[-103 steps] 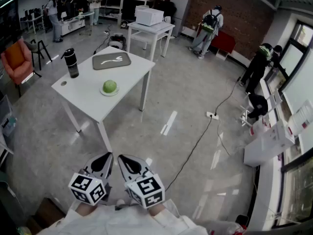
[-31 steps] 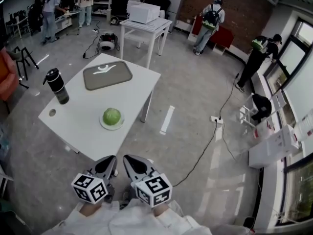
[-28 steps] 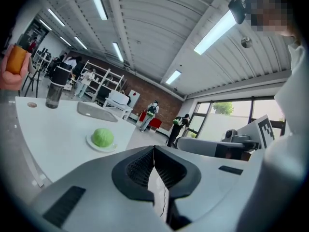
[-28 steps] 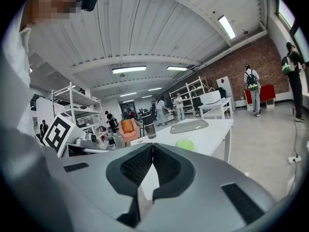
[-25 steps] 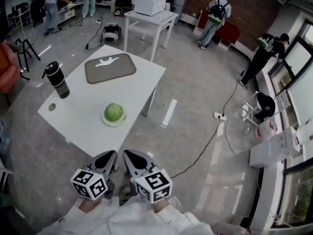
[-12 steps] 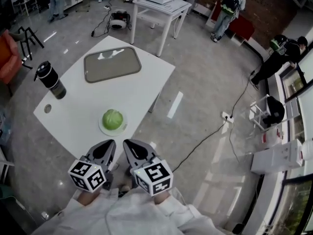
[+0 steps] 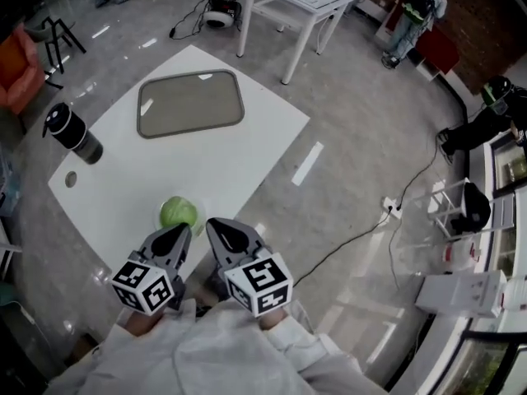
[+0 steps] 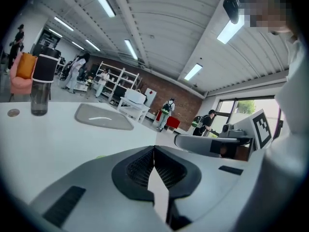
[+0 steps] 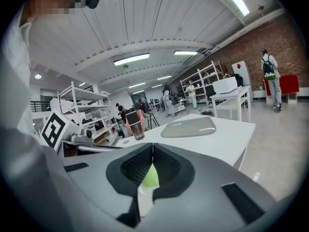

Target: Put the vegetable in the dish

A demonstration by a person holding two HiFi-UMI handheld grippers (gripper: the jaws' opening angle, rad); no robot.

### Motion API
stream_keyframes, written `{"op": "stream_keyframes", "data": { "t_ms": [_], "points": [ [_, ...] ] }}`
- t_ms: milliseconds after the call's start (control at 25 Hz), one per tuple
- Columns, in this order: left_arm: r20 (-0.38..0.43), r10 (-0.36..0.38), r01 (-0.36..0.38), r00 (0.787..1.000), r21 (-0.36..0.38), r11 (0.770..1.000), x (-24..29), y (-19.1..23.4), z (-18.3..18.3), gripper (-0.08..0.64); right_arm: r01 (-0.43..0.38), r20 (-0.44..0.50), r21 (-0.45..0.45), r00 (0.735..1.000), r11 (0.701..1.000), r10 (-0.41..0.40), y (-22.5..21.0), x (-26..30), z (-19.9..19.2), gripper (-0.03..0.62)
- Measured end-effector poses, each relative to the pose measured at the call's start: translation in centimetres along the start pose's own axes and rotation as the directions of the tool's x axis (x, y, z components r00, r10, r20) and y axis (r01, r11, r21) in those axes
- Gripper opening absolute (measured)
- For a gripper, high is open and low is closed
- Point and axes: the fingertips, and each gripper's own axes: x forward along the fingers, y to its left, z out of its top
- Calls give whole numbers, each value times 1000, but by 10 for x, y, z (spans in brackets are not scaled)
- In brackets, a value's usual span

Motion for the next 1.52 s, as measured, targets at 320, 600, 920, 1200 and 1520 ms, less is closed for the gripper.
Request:
{"op": "stream_keyframes", "data": {
  "t_ms": [320, 600, 920, 1200, 1520],
  "points": [
    [41, 77, -74, 996, -65, 995, 22, 16, 9, 8, -52, -45, -36, 998, 998, 50, -28, 13, 4, 12],
    [50, 153, -148, 987, -89, 985, 13, 32, 7, 8, -107, -102, -14, 989, 994, 105, -25, 24, -13, 14],
    [32, 195, -189, 980, -132, 973, -1, 63, 1, 8, -95, -151, 39, 984, 995, 100, -27, 39, -29, 14],
    [17, 247, -241, 969, -174, 955, -19, 99, 7, 8, -94, -191, 90, 975, 991, 110, -22, 56, -35, 14],
    [-64, 279, -286, 958, -208, 935, -22, 142, -8, 8, -71, -248, 143, 963, 987, 105, -24, 72, -58, 14]
  ]
}}
